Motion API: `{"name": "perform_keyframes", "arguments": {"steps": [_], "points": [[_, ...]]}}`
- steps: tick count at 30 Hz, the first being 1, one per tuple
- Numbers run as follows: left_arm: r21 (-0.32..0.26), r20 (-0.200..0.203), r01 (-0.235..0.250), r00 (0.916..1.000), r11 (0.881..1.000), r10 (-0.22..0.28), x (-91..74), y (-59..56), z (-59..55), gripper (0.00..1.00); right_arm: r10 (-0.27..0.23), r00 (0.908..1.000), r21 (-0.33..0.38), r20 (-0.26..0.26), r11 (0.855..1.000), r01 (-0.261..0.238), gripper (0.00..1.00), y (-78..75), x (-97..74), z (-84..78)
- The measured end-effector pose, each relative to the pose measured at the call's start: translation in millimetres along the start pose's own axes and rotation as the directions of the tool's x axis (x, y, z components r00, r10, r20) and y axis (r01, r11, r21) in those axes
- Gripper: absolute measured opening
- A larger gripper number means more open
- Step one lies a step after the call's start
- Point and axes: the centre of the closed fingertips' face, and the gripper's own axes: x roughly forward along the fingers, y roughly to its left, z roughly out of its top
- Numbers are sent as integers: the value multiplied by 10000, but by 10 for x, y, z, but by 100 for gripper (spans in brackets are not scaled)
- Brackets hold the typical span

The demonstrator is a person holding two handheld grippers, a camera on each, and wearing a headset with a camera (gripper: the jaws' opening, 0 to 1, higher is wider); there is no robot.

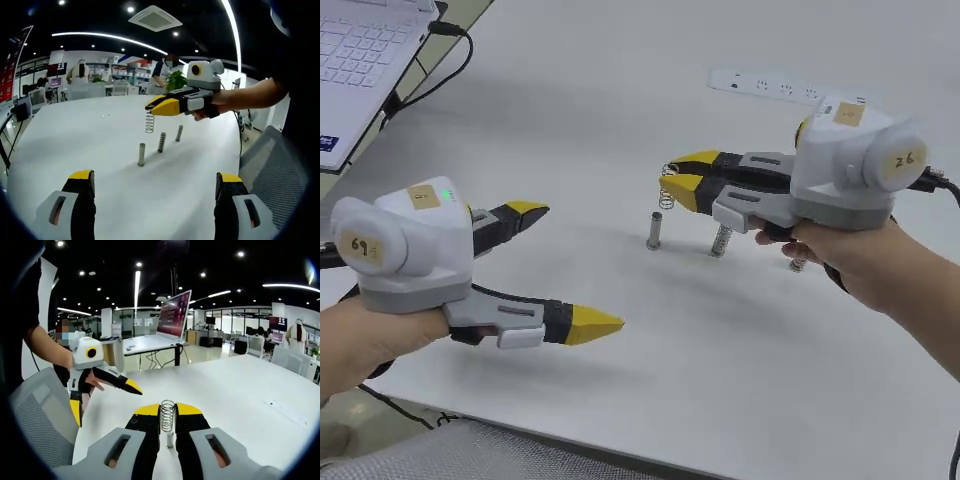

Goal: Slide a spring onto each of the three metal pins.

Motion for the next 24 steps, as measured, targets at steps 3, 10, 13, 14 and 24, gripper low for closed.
{"name": "perform_keyframes", "arguments": {"steps": [3, 10, 13, 14, 24], "points": [[-15, -18, 0, 10000, 10000, 0, -1, 6, 1, 98, 46, 10000, 274, 17, 9996, -46, 8, -2, 41, -20], [-99, 89, -69, 9999, 9999, 70, -28, 34, 17, 98, -86, 10000, 592, -47, 9982, 88, 8, -48, 91, -83], [-115, 70, -83, 9999, 9999, 84, -36, 39, 8, 98, -121, 9998, 687, -131, 9976, 130, 8, -59, 104, -112], [-123, 63, -87, 9999, 9999, 87, -38, 40, 5, 98, -112, 9998, 717, -148, 9974, 122, 8, -58, 105, -117], [-141, 92, -79, 9999, 9999, 80, -39, 32, 6, 98, -109, 9996, 977, -246, 9951, 132, 8, -66, 131, -177]]}}
